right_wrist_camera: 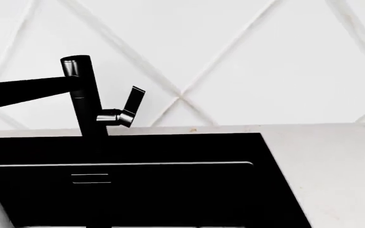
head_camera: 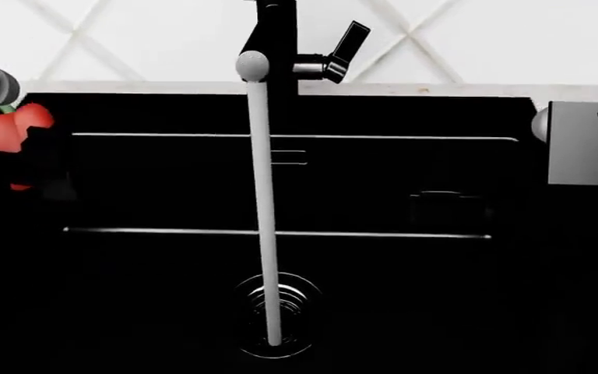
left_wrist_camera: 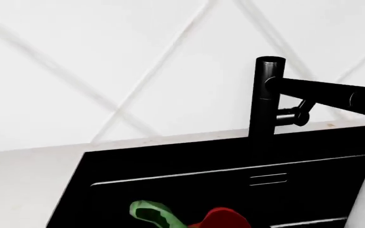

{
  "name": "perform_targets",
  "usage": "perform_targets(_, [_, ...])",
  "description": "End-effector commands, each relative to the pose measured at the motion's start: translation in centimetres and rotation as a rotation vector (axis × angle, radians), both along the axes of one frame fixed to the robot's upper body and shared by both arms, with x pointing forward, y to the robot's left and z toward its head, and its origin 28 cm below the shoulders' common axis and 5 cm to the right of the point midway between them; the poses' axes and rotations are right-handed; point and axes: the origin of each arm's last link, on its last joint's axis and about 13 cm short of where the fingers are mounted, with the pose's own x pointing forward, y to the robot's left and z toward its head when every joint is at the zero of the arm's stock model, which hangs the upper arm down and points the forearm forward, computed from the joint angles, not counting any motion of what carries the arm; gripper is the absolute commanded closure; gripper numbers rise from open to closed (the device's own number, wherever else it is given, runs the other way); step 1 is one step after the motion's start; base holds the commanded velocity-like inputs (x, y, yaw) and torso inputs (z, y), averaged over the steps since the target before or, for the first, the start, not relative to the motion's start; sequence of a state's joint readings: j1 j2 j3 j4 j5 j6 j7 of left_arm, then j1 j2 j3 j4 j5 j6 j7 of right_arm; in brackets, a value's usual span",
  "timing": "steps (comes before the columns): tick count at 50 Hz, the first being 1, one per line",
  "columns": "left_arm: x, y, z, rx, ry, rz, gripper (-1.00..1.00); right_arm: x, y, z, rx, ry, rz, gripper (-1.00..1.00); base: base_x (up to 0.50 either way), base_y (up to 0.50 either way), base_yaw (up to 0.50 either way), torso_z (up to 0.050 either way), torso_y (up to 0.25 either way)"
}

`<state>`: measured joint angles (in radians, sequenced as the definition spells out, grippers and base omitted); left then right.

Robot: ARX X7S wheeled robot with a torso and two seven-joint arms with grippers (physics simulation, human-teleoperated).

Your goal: Pick the eggplants and mangos from the sink and place them in one bowl. Place the bell pepper in the other bowl. Then turn off the sink faucet.

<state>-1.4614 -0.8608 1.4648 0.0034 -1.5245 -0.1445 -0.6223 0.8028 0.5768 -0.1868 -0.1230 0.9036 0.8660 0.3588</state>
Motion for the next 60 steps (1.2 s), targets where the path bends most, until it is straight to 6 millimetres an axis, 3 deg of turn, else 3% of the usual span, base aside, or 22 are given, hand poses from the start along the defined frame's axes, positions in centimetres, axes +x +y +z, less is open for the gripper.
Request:
perform_targets(1, [-0.1,-0.2,0.4,-0.034,-0.038,-0.005,1.00,-0.5,0.0,-0.1,0.005,-0.005,-0.010,-1.00,-0.47,0.08,0.00,0.000,0.000])
perform_targets(60, [-0.1,0.1,0.5,-0.031,-0.030,0.029,1.00,0.9,0.4,-0.7,-0.015,-0.012,0.026,-1.00,-0.07,0.46,0.00,0.000,0.000])
